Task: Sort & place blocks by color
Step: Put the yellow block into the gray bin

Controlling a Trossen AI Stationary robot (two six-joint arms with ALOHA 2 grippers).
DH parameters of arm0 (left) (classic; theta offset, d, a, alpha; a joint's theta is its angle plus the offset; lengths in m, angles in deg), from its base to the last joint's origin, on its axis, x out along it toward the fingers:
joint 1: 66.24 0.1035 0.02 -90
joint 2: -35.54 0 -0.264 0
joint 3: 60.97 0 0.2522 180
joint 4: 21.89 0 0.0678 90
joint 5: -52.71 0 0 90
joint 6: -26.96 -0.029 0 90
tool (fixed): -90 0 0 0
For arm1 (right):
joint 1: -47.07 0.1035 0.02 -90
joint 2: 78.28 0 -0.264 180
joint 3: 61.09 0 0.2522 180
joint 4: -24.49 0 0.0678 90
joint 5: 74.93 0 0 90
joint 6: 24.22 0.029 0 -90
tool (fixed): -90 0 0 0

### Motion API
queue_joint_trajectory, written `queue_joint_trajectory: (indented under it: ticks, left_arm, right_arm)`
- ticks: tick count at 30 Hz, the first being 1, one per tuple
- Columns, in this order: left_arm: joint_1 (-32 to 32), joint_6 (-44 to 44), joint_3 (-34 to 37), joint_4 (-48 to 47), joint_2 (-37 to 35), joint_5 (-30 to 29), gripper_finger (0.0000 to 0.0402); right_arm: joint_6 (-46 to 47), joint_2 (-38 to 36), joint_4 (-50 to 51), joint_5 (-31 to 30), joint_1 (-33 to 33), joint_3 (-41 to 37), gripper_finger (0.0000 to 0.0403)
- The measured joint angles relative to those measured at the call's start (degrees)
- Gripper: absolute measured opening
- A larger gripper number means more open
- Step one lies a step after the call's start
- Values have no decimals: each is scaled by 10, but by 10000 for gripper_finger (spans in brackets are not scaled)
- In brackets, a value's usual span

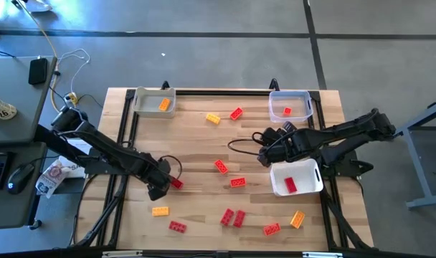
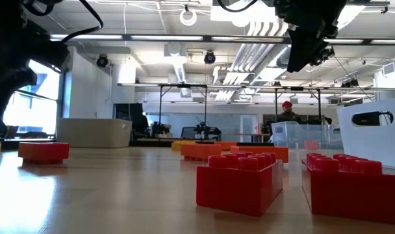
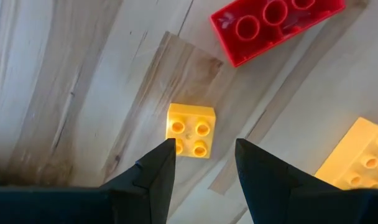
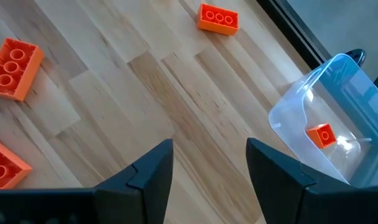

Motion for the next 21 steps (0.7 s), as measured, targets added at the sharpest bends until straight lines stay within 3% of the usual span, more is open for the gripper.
queue_joint_trajectory:
  ticks: [21]
  left_arm:
    - [0, 0, -1, 4, 128, 14, 154]
  right_arm:
    - [0, 0, -10, 0, 0, 0, 188]
